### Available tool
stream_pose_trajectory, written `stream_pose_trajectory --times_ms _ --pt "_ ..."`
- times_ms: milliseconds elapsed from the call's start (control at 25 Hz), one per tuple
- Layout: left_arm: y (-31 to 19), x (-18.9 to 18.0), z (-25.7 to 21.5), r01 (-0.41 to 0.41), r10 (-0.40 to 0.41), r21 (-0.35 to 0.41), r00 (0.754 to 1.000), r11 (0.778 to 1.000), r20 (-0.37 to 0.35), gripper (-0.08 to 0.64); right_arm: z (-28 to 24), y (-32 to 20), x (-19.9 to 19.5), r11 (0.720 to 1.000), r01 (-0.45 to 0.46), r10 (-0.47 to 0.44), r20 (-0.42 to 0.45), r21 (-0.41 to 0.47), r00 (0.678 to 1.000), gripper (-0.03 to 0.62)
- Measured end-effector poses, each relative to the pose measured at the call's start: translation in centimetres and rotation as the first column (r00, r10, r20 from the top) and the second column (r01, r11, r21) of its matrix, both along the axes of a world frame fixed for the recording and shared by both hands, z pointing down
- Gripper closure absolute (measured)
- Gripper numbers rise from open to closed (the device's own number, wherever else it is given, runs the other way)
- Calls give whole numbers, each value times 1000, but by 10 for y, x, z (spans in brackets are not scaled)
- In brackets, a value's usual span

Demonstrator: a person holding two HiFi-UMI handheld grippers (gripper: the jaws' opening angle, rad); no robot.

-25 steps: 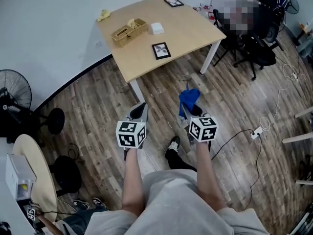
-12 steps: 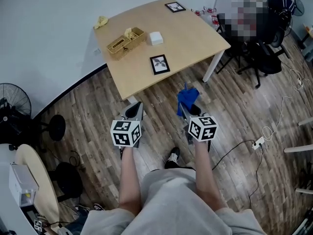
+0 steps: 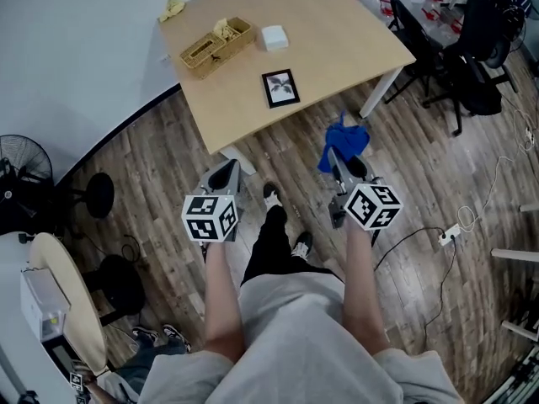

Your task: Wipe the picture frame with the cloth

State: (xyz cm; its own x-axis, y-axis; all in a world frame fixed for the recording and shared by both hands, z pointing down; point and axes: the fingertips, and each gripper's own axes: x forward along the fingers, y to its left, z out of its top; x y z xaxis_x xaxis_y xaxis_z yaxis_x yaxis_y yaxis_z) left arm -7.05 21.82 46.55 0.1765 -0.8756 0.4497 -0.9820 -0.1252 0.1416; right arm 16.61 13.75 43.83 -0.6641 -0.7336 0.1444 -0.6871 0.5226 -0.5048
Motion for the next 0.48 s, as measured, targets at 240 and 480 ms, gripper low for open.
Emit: stream_pose_trajectory --times_ms 240,480 --pt "-28 -29 13 27 -27 -15 1000 1000 -11 509 15 -34 -34 998 56 -56 -81 2 995 488" --pt "-93 -43 12 6 -6 -9 1000 1000 -13 509 27 -89 -61 995 92 -95 -109 -28 990 488"
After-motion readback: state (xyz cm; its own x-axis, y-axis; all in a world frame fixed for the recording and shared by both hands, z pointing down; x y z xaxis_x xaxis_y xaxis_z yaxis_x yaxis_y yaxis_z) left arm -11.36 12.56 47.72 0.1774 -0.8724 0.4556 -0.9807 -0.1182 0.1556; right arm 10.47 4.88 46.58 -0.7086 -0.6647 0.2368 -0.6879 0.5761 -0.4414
